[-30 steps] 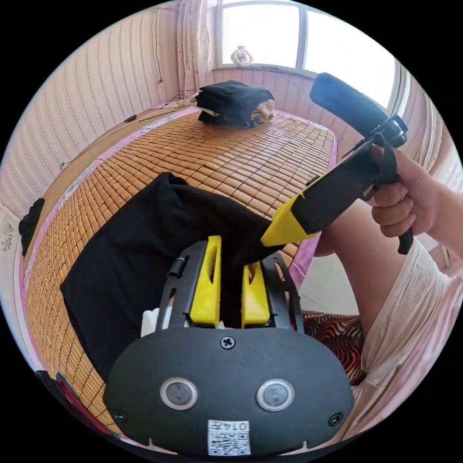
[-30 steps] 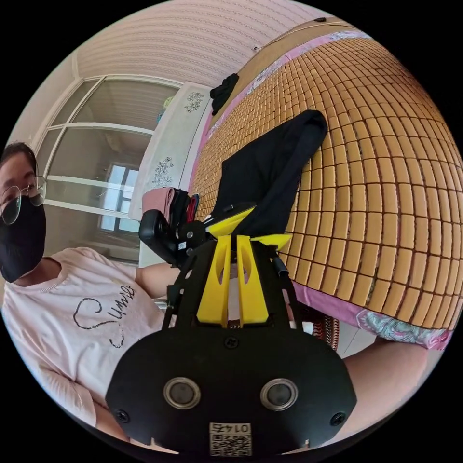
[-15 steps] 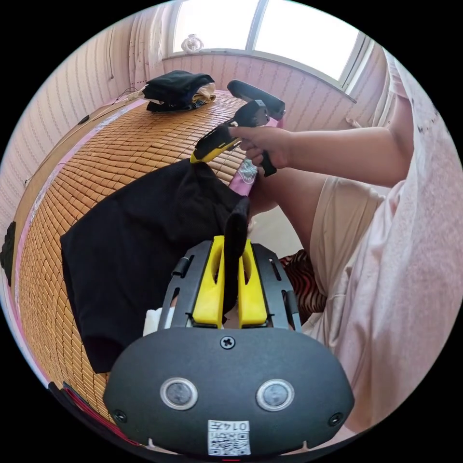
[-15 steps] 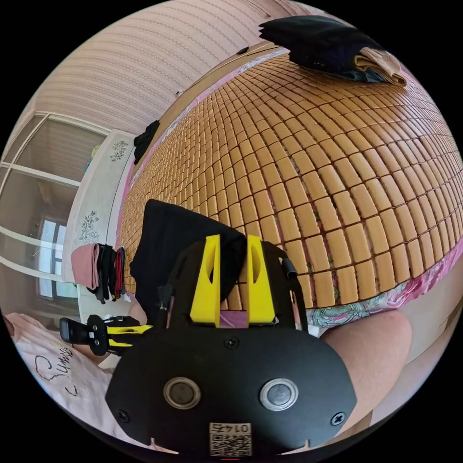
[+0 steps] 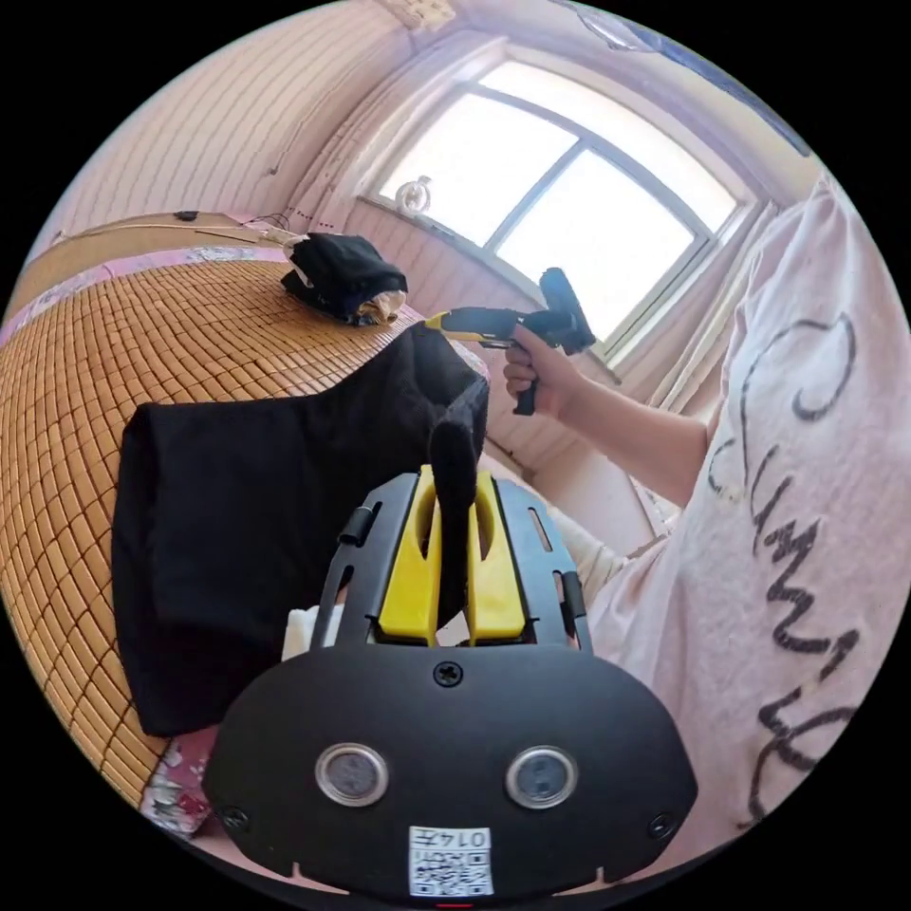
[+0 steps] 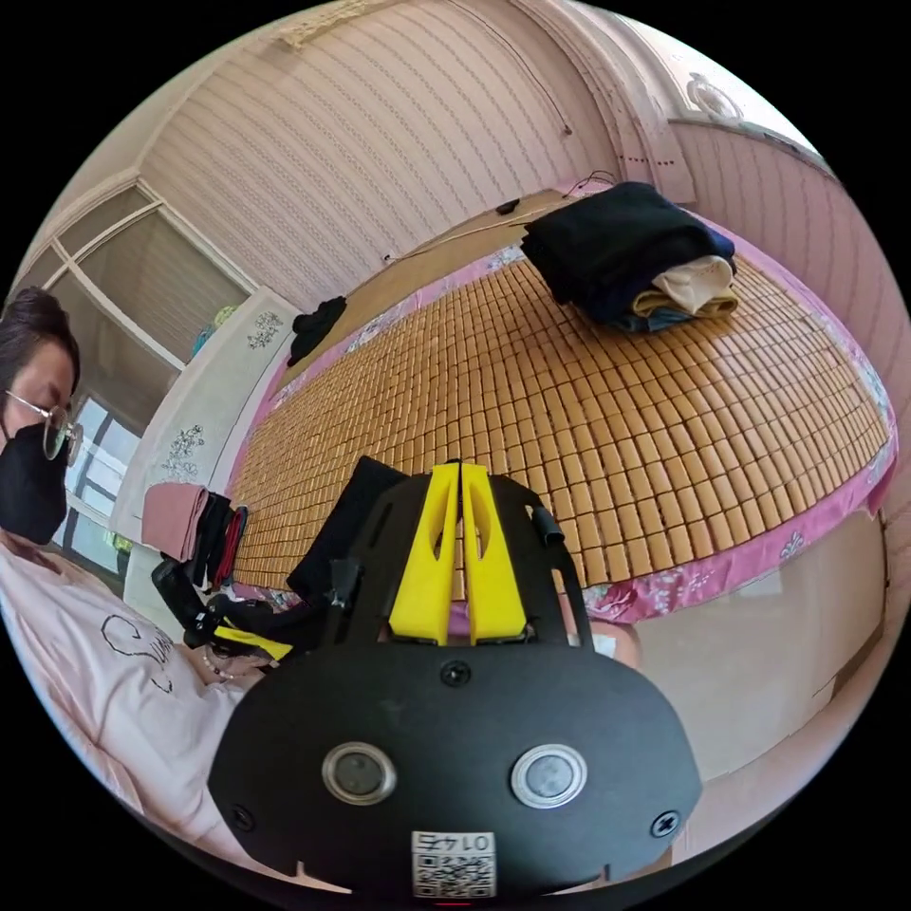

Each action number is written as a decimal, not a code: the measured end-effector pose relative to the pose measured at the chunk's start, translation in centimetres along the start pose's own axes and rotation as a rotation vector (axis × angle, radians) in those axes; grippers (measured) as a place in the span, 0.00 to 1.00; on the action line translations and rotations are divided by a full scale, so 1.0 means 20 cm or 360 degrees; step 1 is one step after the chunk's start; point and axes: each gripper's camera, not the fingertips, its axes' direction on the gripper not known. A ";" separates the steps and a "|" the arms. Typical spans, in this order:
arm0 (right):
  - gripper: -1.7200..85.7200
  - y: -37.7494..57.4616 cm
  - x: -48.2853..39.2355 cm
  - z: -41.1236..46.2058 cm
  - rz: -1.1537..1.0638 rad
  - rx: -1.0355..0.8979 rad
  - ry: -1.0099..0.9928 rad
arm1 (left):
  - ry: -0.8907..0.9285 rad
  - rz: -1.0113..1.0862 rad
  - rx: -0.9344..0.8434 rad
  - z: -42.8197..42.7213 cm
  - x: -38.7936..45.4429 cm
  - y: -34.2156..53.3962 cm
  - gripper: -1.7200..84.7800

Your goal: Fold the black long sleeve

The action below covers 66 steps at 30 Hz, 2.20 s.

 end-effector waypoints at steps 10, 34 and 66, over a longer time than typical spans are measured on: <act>0.02 -0.35 -0.63 0.64 -0.0419 -0.0207 -0.0278 | -0.0732 -0.0479 0.0035 -0.41 -0.31 0.28 0.08; 0.09 -0.49 -1.11 1.04 -0.1308 -0.1013 -0.0116 | -0.0753 -0.0471 -0.0033 -0.82 -0.59 0.34 0.23; 0.07 -0.67 -2.38 0.25 -0.1657 -0.0269 -0.0941 | -0.1368 -0.0375 0.0045 -1.98 0.19 0.59 0.08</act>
